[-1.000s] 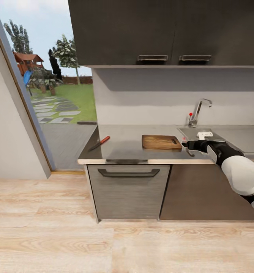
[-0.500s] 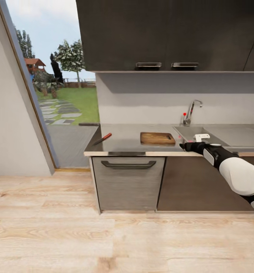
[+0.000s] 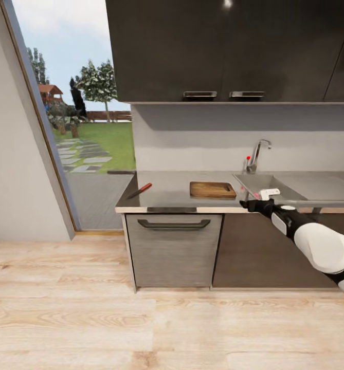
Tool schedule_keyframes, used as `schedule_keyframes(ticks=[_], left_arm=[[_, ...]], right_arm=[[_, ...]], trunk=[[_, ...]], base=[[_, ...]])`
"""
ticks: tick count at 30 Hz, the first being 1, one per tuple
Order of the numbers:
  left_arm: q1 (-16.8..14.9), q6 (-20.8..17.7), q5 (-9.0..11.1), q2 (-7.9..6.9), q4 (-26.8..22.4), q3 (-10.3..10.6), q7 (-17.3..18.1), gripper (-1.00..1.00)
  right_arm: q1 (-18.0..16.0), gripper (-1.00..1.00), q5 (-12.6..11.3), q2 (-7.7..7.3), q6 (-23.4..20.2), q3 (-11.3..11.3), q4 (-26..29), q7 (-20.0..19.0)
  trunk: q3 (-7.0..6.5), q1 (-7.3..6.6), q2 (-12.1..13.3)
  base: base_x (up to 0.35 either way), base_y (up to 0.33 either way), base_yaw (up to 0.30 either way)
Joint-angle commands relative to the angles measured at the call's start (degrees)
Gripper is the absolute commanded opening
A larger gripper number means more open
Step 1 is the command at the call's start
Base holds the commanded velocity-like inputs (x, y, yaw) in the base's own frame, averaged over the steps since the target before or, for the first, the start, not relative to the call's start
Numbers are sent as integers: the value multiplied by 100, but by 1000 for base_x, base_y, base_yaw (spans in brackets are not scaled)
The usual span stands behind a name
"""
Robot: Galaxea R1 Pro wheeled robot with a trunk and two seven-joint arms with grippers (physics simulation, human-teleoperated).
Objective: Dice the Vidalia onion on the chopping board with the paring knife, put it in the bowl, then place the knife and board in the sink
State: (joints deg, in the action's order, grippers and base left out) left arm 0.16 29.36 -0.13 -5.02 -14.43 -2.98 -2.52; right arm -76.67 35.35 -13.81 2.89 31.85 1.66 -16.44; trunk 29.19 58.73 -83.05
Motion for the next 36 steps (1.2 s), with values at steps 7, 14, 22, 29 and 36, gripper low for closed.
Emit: schedule_keyframes(ticks=[7, 14, 22, 29, 36], left_arm=[[1, 8, -5, 1, -7, -17, -3, 100], [0, 8, 0, 1, -7, -18, -3, 100], [2, 8, -1, -5, -7, -18, -3, 100], [2, 8, -6, 0, -7, -18, -3, 100], [2, 13, -6, 2, -13, -18, -3, 100]], right_arm=[[162, 100, 51, 1, 285, 49, -24, -17], [406, 100, 45, -4, 556, 49, -33, 141], [1188, 100, 42, 8, 933, 44, -34, 230], [2959, 100, 45, 85, 1337, 41, -38, 379], [4546, 100, 45, 274, 1577, 41, -43, 554]], trunk=[[-59, 0, -3], [-123, 0, -3], [-195, 0, -3], [-244, 0, -3], [-248, 0, -3]], base=[[0, 0, 0], [0, 0, 0], [0, 0, 0], [0, 0, 0], [0, 0, 0]])
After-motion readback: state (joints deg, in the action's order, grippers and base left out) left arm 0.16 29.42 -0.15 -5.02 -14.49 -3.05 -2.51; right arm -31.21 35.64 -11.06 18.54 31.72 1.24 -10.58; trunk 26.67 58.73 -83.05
